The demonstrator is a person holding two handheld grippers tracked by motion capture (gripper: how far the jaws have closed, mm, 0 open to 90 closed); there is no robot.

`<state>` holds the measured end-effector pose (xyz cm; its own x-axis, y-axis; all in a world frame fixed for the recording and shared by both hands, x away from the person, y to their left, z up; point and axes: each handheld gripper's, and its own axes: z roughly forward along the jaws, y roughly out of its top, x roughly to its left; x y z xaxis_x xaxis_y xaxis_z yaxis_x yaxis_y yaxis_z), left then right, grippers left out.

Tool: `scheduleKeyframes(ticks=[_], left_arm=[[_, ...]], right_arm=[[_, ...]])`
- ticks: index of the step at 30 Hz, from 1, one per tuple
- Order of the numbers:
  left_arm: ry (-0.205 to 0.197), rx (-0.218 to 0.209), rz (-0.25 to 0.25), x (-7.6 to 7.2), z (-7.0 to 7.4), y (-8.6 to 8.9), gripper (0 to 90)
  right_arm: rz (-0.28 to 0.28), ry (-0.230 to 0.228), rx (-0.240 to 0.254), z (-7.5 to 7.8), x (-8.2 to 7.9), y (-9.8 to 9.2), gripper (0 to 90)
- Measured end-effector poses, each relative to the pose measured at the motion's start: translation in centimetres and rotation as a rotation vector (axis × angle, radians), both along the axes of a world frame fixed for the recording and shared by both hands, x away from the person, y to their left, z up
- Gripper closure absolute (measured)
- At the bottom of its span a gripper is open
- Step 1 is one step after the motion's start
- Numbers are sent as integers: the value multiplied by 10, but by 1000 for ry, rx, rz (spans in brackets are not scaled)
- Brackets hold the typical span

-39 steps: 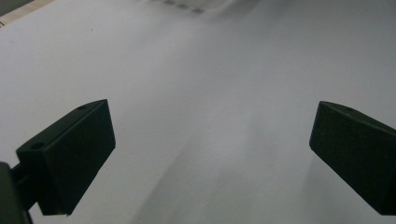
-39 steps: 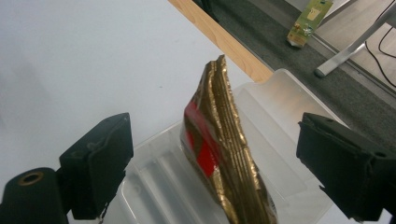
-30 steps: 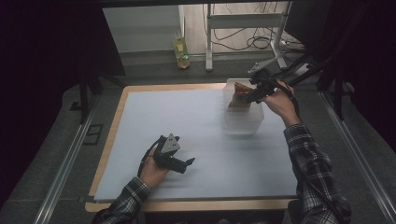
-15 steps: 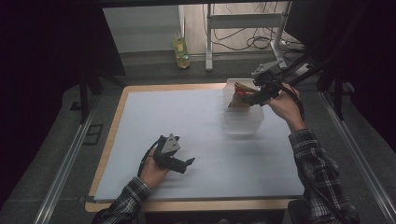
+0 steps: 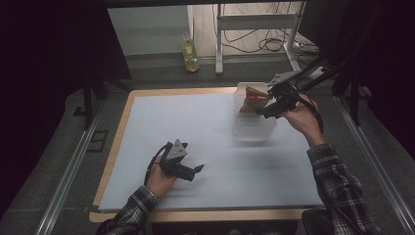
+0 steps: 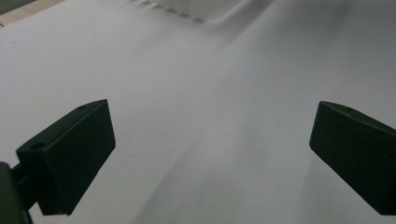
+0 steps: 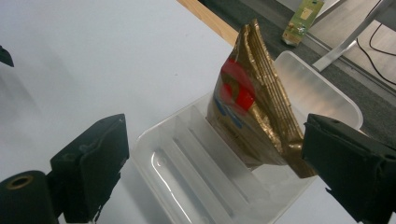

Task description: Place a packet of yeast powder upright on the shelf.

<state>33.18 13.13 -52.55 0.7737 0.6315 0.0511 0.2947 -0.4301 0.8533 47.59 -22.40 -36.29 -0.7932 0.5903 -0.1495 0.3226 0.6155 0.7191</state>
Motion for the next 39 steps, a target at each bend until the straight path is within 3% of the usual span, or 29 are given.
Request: scheduleKeyframes(ticks=[39], left_arm=[[18,-14,14,-6,3,8,4]], right_arm=[[40,18,26,-16,-34,-1,52]])
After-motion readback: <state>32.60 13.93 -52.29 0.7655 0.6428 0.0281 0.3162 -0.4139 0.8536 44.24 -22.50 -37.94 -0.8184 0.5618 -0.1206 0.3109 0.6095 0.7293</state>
